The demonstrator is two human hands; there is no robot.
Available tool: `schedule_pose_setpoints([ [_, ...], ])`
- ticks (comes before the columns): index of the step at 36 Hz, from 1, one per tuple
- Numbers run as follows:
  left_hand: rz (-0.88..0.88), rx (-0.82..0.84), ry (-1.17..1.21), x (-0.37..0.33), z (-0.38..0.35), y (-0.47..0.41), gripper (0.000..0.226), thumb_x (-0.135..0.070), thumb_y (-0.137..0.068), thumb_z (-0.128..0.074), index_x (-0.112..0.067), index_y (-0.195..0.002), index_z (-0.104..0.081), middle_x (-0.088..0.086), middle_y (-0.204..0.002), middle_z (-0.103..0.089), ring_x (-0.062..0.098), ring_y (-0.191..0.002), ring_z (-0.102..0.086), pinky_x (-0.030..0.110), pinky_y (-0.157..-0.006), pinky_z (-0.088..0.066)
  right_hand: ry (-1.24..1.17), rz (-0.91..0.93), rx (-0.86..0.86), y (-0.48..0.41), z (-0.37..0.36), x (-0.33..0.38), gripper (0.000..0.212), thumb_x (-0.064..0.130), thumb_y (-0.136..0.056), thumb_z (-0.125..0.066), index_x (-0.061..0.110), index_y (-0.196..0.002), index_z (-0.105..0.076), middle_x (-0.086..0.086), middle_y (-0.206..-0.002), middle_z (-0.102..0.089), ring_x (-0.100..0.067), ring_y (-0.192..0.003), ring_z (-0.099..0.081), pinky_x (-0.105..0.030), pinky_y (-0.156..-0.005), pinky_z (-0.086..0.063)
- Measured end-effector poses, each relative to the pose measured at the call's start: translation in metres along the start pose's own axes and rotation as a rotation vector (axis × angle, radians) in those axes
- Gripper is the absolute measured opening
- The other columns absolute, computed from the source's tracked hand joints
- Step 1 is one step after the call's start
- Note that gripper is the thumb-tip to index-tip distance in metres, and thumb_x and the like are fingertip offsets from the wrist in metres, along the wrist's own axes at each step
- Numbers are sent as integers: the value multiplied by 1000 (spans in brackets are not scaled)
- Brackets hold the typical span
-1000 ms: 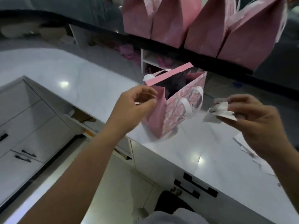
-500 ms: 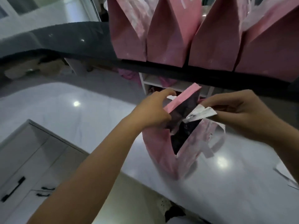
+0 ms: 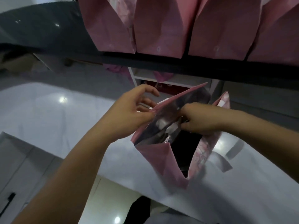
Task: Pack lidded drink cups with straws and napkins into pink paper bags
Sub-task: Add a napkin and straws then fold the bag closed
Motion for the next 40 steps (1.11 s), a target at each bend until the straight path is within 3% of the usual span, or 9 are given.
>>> schedule_pose_setpoints([
  [9, -123, 73, 1, 5, 19, -13, 44, -11, -83, -77, -36, -116, -61, -12, -92, -71, 0, -88, -68, 12, -68, -55, -85, -43, -150, 29, 24, 34, 20, 24, -94, -60, 29, -111, -68, 19, -96, -67, 0, -83, -63, -22, -73, -53],
  [12, -161, 104, 18, 3, 26, -19, 42, -13, -82, -76, -30, -119, -62, -13, -92, -72, 3, -88, -69, 24, -77, -60, -226, -46, -367, 62, 45, 34, 15, 29, -92, -61, 31, -102, -72, 22, -94, -68, 5, -88, -64, -16, -72, -53],
  [19, -244, 177, -14, -1, 32, -45, 36, -6, -82, -76, -23, -113, -68, -7, -89, -76, 2, -86, -71, 32, -88, -59, -582, -195, -1169, 125, 43, -18, 15, 18, -98, -59, 22, -102, -72, -2, -100, -72, -22, -99, -68, -36, -91, -55],
  [22, -274, 220, -24, -3, 30, -51, 35, -9, -84, -76, -23, -114, -68, -7, -90, -76, -2, -85, -70, 25, -86, -58, -1076, -450, -1088, 116, -5, -56, 29, 42, -100, -48, 25, -101, -72, -5, -112, -71, -27, -110, -64, -48, -98, -51],
  [25, -300, 237, -66, 0, 29, -51, 36, -21, -83, -77, -29, -117, -65, -11, -95, -74, -4, -88, -68, 25, -88, -54, -1355, -594, -947, 105, -54, -58, 53, 55, -101, -35, 16, -97, -71, -5, -95, -74, -24, -93, -68, -42, -86, -50],
  [29, -341, 148, 55, 14, 39, -39, 31, -30, -86, -74, -34, -116, -66, -15, -105, -71, -4, -100, -65, 19, -90, -51, -1390, -643, -1001, 103, -89, -47, 58, 60, -98, -37, 16, -125, -64, -10, -116, -71, -26, -108, -67, -40, -94, -51],
  [32, -299, -64, 379, 45, 59, -25, 22, -20, -94, -65, -28, -114, -66, -12, -108, -71, -1, -103, -65, 15, -88, -51, -1409, -664, -1021, 105, -101, -37, 62, 60, -99, -32, 15, -123, -67, -12, -113, -73, -26, -105, -68, -36, -88, -51],
  [35, -102, -217, 551, 106, 66, -17, 18, -25, -99, -58, -34, -113, -64, -10, -119, -67, 7, -114, -61, 30, -102, -48, -1420, -677, -1050, 109, -114, -21, 57, 57, -102, -28, 21, -115, -70, -8, -112, -74, -24, -106, -67, -37, -90, -50],
  [40, 164, 140, 514, 212, 29, 4, 61, 13, -94, -47, -39, -126, -53, 1, -139, -55, 26, -132, -51, 44, -105, -45, -1408, -686, -1101, 104, -141, 5, 43, 56, -101, -30, 37, -113, -67, 5, -112, -74, -20, -109, -67, -38, -86, -50],
])
Point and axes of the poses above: each hand's wrist, its own y-axis away from the middle knuckle, its own z-axis out of the back of the hand, x = y × z, the point moved 5 cm from there along -y, towards the middle knuckle
